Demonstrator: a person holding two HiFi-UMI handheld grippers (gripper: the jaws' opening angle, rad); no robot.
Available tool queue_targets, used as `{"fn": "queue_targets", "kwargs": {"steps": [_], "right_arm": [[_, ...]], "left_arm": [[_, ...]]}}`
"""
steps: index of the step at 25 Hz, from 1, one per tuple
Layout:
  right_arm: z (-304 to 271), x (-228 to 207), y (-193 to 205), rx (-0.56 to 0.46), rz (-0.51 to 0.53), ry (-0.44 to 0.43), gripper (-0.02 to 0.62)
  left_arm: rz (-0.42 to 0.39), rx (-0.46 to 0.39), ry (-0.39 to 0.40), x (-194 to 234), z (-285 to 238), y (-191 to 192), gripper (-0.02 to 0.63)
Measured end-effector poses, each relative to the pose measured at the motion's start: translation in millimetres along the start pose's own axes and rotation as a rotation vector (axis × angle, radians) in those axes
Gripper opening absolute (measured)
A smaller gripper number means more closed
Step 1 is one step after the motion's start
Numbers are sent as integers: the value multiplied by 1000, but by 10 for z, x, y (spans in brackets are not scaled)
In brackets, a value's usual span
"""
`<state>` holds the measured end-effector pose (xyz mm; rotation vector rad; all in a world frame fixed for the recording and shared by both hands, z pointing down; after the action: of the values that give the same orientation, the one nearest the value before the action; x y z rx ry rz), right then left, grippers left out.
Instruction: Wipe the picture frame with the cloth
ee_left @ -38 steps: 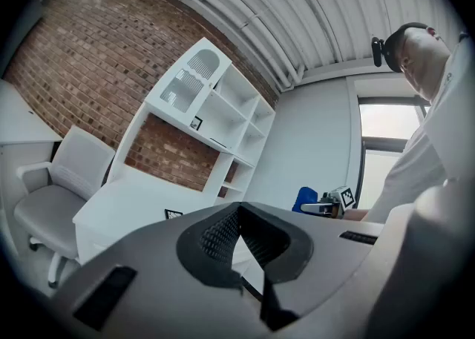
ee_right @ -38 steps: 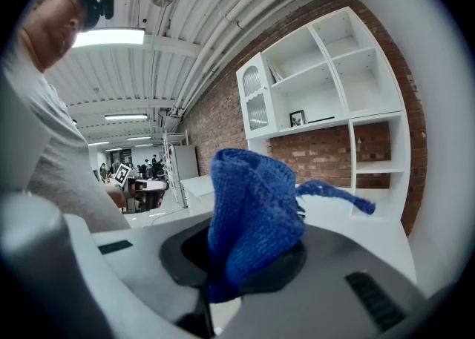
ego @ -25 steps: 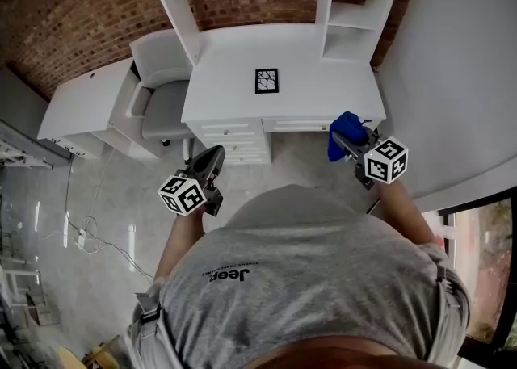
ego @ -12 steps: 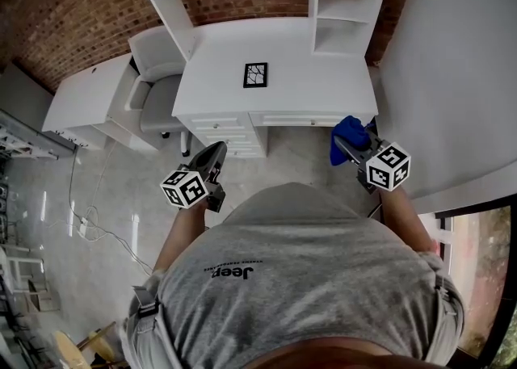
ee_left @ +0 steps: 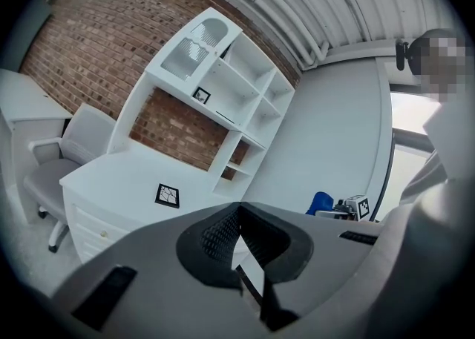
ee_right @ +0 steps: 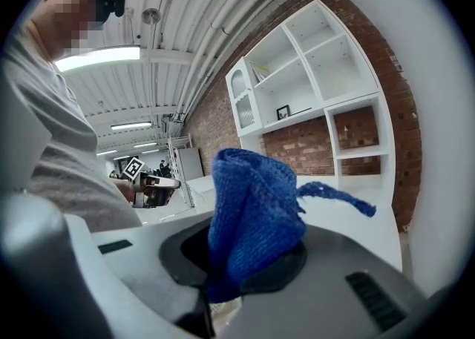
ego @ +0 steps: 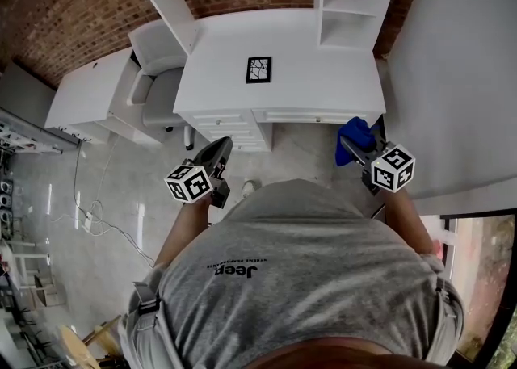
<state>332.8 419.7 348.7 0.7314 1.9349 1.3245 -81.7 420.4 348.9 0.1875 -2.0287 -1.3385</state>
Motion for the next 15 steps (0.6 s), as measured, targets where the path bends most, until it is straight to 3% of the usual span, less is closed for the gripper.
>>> {"fn": "queue_targets", "kwargs": {"steps": [6, 15], "right_arm": [[-473, -142, -154, 30, 0, 52, 55], [-1630, -481, -804, 36, -8, 161, 55]], "left_arm": [[33, 20, 51, 594, -329, -212, 12], [26, 100, 167, 1813, -1160, -1008, 12]]}}
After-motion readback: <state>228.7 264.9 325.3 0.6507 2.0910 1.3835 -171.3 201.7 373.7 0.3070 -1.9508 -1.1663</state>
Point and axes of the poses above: the fingertips, and each gripper's own axes: z backward along the fingers, x to its left, y out of its underside, the point moved 8 cm from there along z, backward along the fingers, and after that the axes turned 3 degrees about -y, right-handed, at the moved point
